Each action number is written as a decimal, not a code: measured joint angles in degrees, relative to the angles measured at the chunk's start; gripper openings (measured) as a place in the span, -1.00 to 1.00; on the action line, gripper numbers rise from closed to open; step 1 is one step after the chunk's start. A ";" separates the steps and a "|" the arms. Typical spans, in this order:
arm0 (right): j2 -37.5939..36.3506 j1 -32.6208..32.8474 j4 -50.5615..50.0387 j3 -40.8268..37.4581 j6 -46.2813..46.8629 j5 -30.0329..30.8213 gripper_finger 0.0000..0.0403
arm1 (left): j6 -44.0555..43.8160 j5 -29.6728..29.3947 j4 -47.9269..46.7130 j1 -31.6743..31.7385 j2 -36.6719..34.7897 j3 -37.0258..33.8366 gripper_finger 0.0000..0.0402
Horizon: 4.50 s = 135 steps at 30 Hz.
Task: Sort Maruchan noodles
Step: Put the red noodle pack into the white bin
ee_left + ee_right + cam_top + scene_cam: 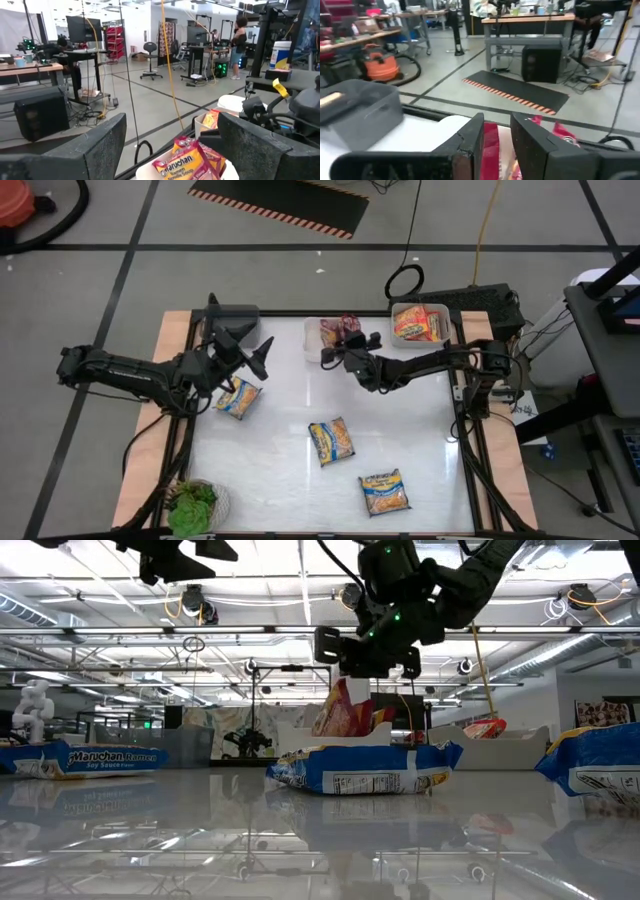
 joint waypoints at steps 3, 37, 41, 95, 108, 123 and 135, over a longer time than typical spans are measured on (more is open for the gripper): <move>0.00 -0.05 0.49 0.02 -0.04 -1.38 -0.64 | 0.38 0.02 0.55 -0.02 0.00 0.00 0.58; -0.26 -7.61 -51.20 26.22 6.21 -25.59 0.38 | -2.87 2.46 -2.04 -0.33 0.02 -0.02 0.58; -0.34 -10.37 -56.75 26.83 9.00 -33.32 0.38 | -3.69 2.44 -2.67 -0.73 0.02 -0.02 0.58; -1.57 0.80 -37.72 19.25 -0.54 -8.28 -0.78 | -1.31 2.45 0.56 -1.46 0.02 -0.02 0.58; 10.23 3.80 -12.79 19.21 -8.90 9.26 -0.78 | -1.48 4.15 4.35 -2.58 0.02 -0.02 0.58; 20.70 1.36 11.19 19.22 -20.46 18.36 -0.78 | -0.89 4.15 4.13 -3.87 0.02 -0.02 0.58; 20.02 -1.12 15.88 19.26 -26.02 10.20 -0.91 | -1.51 4.13 3.15 -4.17 0.02 -0.02 0.58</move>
